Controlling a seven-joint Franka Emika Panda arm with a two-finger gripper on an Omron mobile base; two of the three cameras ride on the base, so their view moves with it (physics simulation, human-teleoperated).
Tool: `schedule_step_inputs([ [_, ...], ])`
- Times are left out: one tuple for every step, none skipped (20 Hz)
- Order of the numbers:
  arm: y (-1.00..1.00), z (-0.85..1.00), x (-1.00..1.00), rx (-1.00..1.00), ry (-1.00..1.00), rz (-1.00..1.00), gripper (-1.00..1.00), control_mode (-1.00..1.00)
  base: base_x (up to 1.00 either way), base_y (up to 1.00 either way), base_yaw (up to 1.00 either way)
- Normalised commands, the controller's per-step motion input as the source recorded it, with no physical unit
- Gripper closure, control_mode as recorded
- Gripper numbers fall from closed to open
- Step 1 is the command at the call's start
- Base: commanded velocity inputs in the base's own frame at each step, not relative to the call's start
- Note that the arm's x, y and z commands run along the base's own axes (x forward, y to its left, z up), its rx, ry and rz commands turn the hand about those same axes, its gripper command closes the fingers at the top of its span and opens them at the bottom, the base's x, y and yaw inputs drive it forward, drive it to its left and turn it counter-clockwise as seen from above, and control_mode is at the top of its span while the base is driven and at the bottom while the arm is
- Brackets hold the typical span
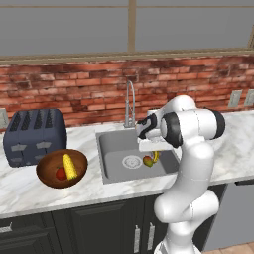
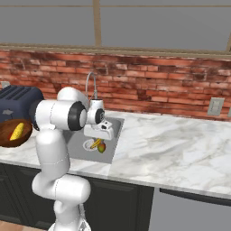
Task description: There is a mixed pile of frozen fruits and vegetables on the counter. Locate all the frozen vegetables and place the items in a bowl on the counter. Take all the frozen fruits and defrost them in a running sink.
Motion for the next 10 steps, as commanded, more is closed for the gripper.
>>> schedule_step_inputs([
  [-0.10,-0.56,0.12,0.00,0.00,0.00,1.00,-1.00,0.00,0.00,0.00],
  [-0.01,-0.52,0.18,0.00,0.00,0.00,1.00,-1.00,0.00,0.00,0.00],
  [0.03,-0.39,0.17,0.00,0.00,0.01,1.00,-1.00,0.00,0.00,0.00],
  [0.12,-0.37,0.20,0.00,-0.05,0.01,1.00,-1.00,0.00,0.00,0.00],
  [0.07,-0.41,0.24,0.00,-0.05,0.01,1.00,-1.00,0.00,0.00,0.00],
  [0.06,-0.42,0.24,0.00,-0.06,0.01,1.00,-1.00,0.00,0.00,0.00],
  [0.13,-0.35,0.22,0.00,-0.07,0.02,1.00,-1.00,0.00,0.00,0.00],
  [0.18,-0.29,0.24,0.00,-0.03,0.01,1.00,-1.00,0.00,0.00,0.00],
  [0.16,-0.30,0.24,0.00,-0.03,0.02,1.00,-1.00,0.00,0.00,0.00],
  [0.14,-0.31,0.22,0.00,-0.04,0.03,1.00,-1.00,0.00,0.00,0.00],
])
